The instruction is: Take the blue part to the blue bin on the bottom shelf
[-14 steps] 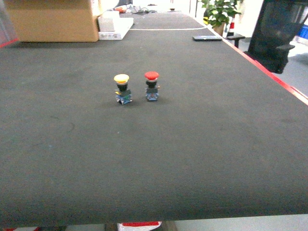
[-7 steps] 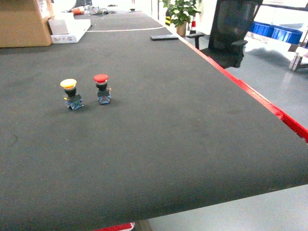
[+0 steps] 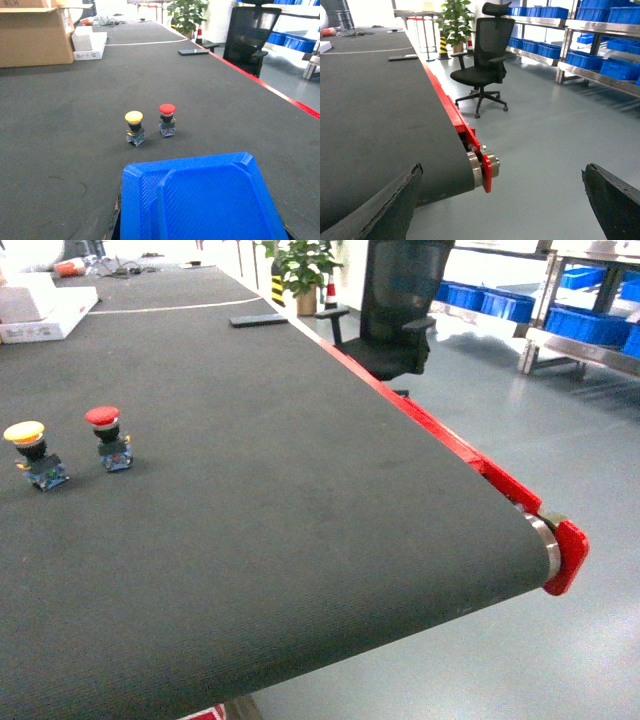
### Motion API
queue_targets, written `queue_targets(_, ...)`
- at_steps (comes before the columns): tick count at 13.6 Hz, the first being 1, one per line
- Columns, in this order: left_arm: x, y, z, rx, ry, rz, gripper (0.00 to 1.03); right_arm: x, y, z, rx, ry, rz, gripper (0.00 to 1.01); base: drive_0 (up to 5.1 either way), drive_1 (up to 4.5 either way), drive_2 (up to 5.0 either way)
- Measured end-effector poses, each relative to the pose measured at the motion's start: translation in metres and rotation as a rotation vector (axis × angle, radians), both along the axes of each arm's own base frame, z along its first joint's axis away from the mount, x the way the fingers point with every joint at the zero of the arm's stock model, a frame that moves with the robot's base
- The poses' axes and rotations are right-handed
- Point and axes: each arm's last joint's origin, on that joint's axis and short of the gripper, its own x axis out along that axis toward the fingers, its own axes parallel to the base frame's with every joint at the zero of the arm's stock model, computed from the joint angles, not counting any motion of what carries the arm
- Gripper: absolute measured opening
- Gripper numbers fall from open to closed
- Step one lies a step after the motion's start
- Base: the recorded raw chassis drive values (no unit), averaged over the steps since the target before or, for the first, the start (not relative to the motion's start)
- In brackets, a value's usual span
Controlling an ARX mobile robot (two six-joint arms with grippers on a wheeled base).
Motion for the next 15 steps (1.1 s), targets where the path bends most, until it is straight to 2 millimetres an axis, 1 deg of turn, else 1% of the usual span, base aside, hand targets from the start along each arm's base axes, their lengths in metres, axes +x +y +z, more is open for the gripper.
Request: queue_targets(15, 0.0, 0.0, 0.0, 0.0, 0.0, 0.0, 0.44, 0.0, 0.0, 0.0, 0.0, 0.0, 0.0, 0.98, 0.0, 0.0, 0.0)
